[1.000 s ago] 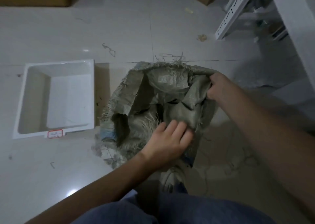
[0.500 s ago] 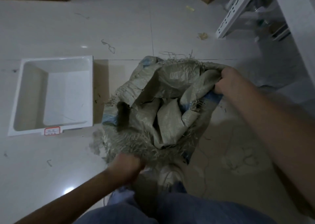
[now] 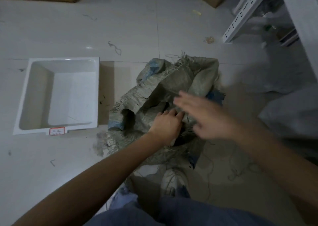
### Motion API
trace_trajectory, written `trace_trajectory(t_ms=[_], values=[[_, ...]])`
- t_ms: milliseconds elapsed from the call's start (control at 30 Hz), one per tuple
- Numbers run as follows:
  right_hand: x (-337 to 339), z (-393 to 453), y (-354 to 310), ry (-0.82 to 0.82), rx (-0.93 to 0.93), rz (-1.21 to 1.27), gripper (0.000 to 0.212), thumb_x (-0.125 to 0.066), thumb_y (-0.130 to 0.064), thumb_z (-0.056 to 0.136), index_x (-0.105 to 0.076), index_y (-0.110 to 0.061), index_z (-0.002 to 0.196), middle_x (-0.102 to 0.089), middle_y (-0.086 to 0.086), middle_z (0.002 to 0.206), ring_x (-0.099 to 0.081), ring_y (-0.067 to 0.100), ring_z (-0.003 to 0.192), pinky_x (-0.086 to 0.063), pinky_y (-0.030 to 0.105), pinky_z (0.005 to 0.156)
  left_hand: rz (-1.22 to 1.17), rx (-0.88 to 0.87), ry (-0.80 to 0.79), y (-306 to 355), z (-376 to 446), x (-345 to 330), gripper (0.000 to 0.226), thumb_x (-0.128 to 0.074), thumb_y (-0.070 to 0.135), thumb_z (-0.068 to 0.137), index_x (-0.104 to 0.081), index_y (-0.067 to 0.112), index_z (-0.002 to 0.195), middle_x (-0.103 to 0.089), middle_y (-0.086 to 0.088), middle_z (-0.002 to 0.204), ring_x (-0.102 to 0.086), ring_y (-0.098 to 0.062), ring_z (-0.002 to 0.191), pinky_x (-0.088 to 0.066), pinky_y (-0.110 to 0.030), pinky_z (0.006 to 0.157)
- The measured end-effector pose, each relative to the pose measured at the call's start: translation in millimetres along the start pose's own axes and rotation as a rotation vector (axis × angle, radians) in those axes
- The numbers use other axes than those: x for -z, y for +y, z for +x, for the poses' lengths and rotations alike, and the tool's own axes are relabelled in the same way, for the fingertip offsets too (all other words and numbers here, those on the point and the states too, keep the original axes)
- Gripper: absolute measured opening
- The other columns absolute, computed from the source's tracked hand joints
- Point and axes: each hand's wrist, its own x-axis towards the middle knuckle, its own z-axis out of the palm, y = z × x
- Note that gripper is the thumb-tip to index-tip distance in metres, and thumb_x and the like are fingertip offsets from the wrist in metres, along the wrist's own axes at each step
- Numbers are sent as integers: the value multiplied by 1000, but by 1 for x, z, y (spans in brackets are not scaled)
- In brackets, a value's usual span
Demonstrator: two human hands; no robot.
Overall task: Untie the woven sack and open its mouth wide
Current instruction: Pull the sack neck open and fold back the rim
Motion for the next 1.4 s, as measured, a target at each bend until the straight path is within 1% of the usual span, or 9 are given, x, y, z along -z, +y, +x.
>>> trace_trajectory(t_ms=[100, 233, 400, 633, 867, 967, 1067, 1167, 1400], values=[[-37, -1, 12, -273, 33, -142, 86, -56, -19, 83, -6, -11, 151, -36, 10, 150, -30, 18, 141, 1, 26, 118, -89, -109, 17, -9, -8, -2, 50, -32, 29, 91, -46, 0, 129, -54, -22, 125, -56, -37, 110, -43, -41, 88], [-36, 6, 30, -131, 29, -56, 40, -46, -9, 85, -54, -15, 124, -67, 6, 108, -60, 25, 104, -40, 37, 100, -263, -128, 34, -24, -24, -11, 64, -34, 56, 82, -48, 5, 117, -53, -15, 114, -56, -30, 104, -45, -38, 84], [-17, -14, 34, 303, 197, 145, 39, -35, -11, 71, -49, -17, 107, -66, 11, 83, -64, 25, 63, -51, 31, 48, -123, -22, -227, -60, -34, -29, 101, -53, 70, 67, -19, 20, 147, -34, -6, 145, -37, -24, 133, -32, -36, 106], [4, -54, 55, 352, 275, -153, 31, -55, -32, 69, -51, -9, 49, -45, 4, 47, -44, 21, 38, -35, 25, 44, 133, 132, -68, -117, -36, -15, 43, -60, 27, 84, -57, 15, 125, -66, -16, 119, -61, -31, 111, -39, -36, 99], [23, -77, 112, 369, 151, -341, 55, -46, -49, 86, -55, -8, 50, -49, 11, 55, -51, 26, 49, -33, 31, 53, 169, -72, 230, -146, -46, 89, 64, -39, 63, 62, -77, 17, 85, -75, -12, 69, -71, -29, 61, -49, -24, 55], [4, -77, 120, 392, 161, -397, 58, -37, -49, 90, -58, -8, 56, -53, 13, 61, -50, 27, 60, -32, 33, 58, 316, -155, 69, -148, -57, 103, 48, -48, 61, 59, -72, 21, 62, -67, -4, 53, -63, -23, 43, -33, -11, 43], [-38, -81, 126, 239, 153, -451, 44, -43, -41, 83, -64, -10, 59, -60, 11, 61, -48, 25, 65, -28, 35, 61, 438, -199, -121, -155, -72, 72, 46, -78, 48, 52, -70, 16, 85, -69, -3, 62, -64, -16, 47, -44, -18, 40], [-60, -94, 139, 42, -34, -475, 36, -41, -32, 65, -71, -13, 59, -62, 7, 56, -58, 28, 53, -26, 34, 62, 321, -42, -62, -176, -86, 59, 48, -46, 34, 89, -45, 12, 131, -67, -18, 112, -68, -29, 96, -53, -30, 80], [-38, -83, 144, 99, -348, -251, 84, -21, -71, 80, -73, -7, 93, -68, 21, 71, -63, 35, 70, -39, 37, 76, 524, -399, 146, -194, -86, 75, 126, -88, 27, 39, -24, 10, 146, -69, -21, 67, -67, -37, 58, -56, -38, 49]])
